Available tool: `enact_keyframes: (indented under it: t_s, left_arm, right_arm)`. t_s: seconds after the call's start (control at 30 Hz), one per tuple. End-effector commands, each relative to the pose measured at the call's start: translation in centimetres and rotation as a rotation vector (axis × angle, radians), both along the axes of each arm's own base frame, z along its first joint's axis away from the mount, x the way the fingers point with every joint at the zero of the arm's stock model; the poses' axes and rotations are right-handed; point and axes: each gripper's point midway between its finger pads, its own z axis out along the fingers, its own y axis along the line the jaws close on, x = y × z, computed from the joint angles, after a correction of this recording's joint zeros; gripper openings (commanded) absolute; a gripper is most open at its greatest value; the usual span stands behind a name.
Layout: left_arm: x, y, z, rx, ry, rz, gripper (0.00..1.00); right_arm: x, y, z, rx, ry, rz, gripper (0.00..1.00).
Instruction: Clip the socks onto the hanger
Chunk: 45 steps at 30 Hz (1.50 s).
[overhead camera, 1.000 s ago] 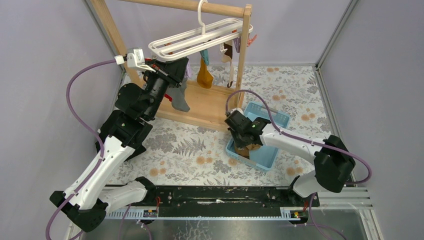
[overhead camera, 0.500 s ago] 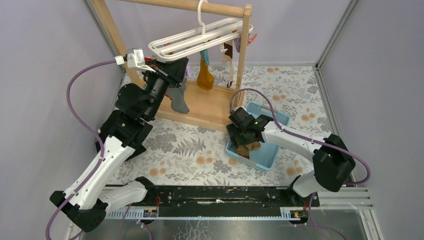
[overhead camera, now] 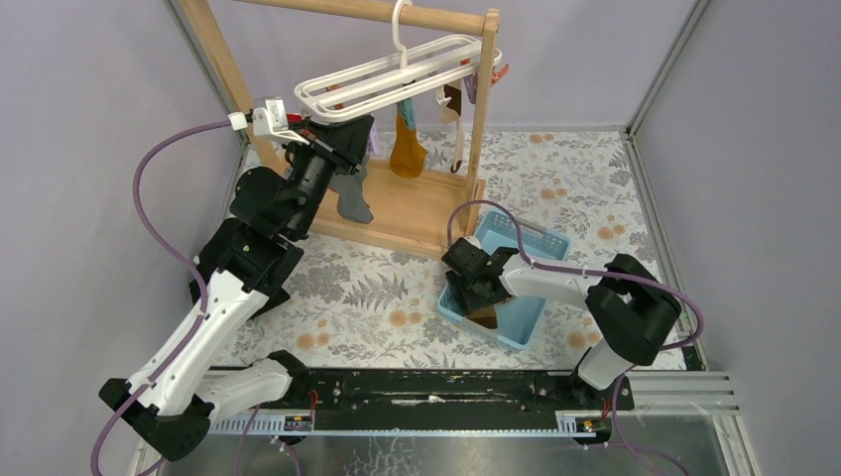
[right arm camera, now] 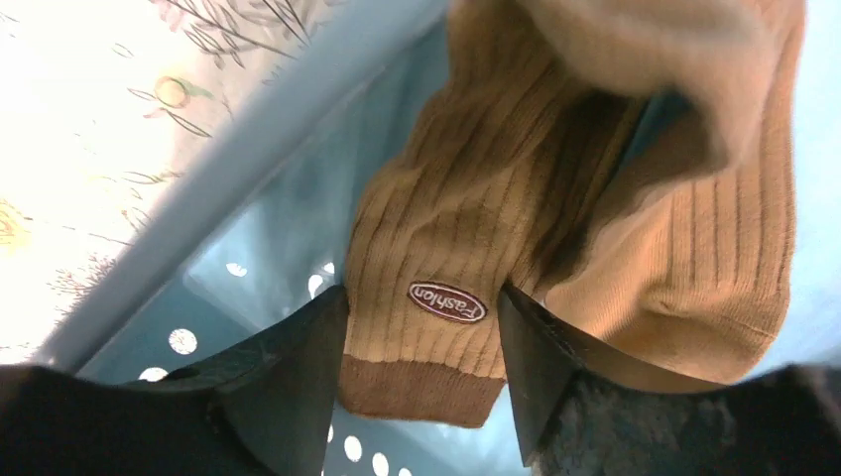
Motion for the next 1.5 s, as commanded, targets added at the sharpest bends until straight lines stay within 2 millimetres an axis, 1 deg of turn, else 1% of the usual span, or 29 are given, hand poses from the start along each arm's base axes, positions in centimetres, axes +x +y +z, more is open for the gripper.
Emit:
enact_keyframes:
  t_s: [0.0, 0.03, 0.07, 0.1, 0.13, 0.17, 0.23, 0.3, 0.4, 0.5, 0.63, 0.67, 0.73, 0.8, 0.9, 1.0, 1.07, 1.13, 1.2, 1.27, 1.33, 1.47]
  left_arm:
    - [-0.8, 0.8, 0.6, -0.005, -0.026, 0.007, 0.0]
    - [-0.9, 0.9, 0.7, -0.005, -0.03, 0.008, 0.0]
    - [-1.0, 1.0, 0.8, -0.004, -0.031, 0.012, 0.0]
    - [-1.0, 1.1, 0.9, -0.005, -0.033, 0.013, 0.0]
    - [-1.1, 1.1, 1.0, -0.005, -0.034, 0.014, 0.0]
    - [-1.1, 1.1, 1.0, -0.005, -0.034, 0.013, 0.0]
    - [-1.2, 1.1, 1.0, -0.004, -0.033, 0.011, 0.0]
    - [-1.1, 1.1, 0.9, -0.005, -0.032, 0.01, 0.0]
    - [-1.2, 1.0, 0.9, -0.009, -0.032, 0.004, 0.0]
    - [-1.1, 0.9, 0.9, -0.01, -0.031, 0.0, 0.0]
    - [-1.1, 0.7, 0.8, -0.012, -0.03, -0.01, 0.0]
    - [-1.1, 0.6, 0.7, -0.012, -0.029, -0.012, 0.0]
    - [-1.2, 0.6, 0.7, -0.011, -0.03, -0.016, 0.0]
    - [-1.1, 0.6, 0.7, -0.012, -0.03, -0.015, 0.0]
    - [-1.1, 0.6, 0.7, -0.011, -0.029, -0.014, 0.0]
    - [-1.2, 0.6, 0.7, -0.014, -0.03, -0.017, 0.0]
    - [-1.3, 0.5, 0.8, -0.016, -0.032, -0.024, 0.0]
    - [-1.3, 0.3, 0.7, -0.016, -0.03, -0.032, 0.0]
    - [-1.3, 0.3, 0.8, -0.02, -0.03, -0.036, 0.0]
    - [-1.2, 0.1, 0.7, -0.02, -0.028, -0.041, 0.0]
    - [-1.2, -0.1, 0.7, -0.02, -0.027, -0.049, 0.0]
    - [-1.0, -0.4, 0.4, -0.019, -0.021, -0.055, 0.0]
  right_arm:
    - [-0.5, -0.2, -2.6, -0.028, 0.016, -0.04, 0.56]
    - [-0.6, -0.4, -2.9, -0.036, 0.017, -0.048, 0.47]
    - [-0.6, -0.6, -2.9, -0.036, 0.013, -0.056, 0.34]
    - [-0.5, -0.4, -2.7, -0.019, 0.004, -0.065, 0.21]
    - [-0.5, -0.2, -2.3, 0.003, -0.005, -0.069, 0.09]
    - [-0.3, 0.1, -1.7, 0.031, -0.02, -0.072, 0.01]
    - [0.0, 0.8, 0.2, 0.095, -0.054, -0.072, 0.0]
    - [0.5, 1.6, 3.0, 0.17, -0.103, -0.07, 0.0]
    - [1.4, 2.8, 8.1, 0.304, -0.195, -0.068, 0.0]
    - [2.0, 3.6, 13.2, 0.451, -0.265, -0.064, 0.0]
    - [2.1, 4.4, 18.5, 0.713, -0.255, -0.042, 0.0]
    - [2.0, 4.7, 19.4, 0.765, -0.245, -0.032, 0.0]
    - [1.9, 5.0, 20.8, 0.832, -0.231, -0.018, 0.0]
    - [1.4, 5.6, 21.5, 0.879, -0.205, 0.007, 0.0]
    - [1.1, 6.2, 22.0, 0.954, -0.159, 0.014, 0.0]
    - [1.5, 6.3, 22.1, 1.028, -0.124, -0.012, 0.0]
    - [1.8, 6.7, 22.6, 1.059, -0.121, -0.017, 0.0]
    - [2.2, 7.1, 24.0, 1.09, -0.139, -0.013, 0.0]
    - [3.1, 7.1, 25.8, 1.101, -0.197, -0.009, 0.0]
    - [4.0, 7.2, 28.2, 1.12, -0.271, -0.006, 0.0]
    - [4.9, 7.4, 29.9, 1.118, -0.317, -0.006, 0.0]
    - [6.2, 8.5, 33.8, 1.152, -0.387, 0.021, 0.0]
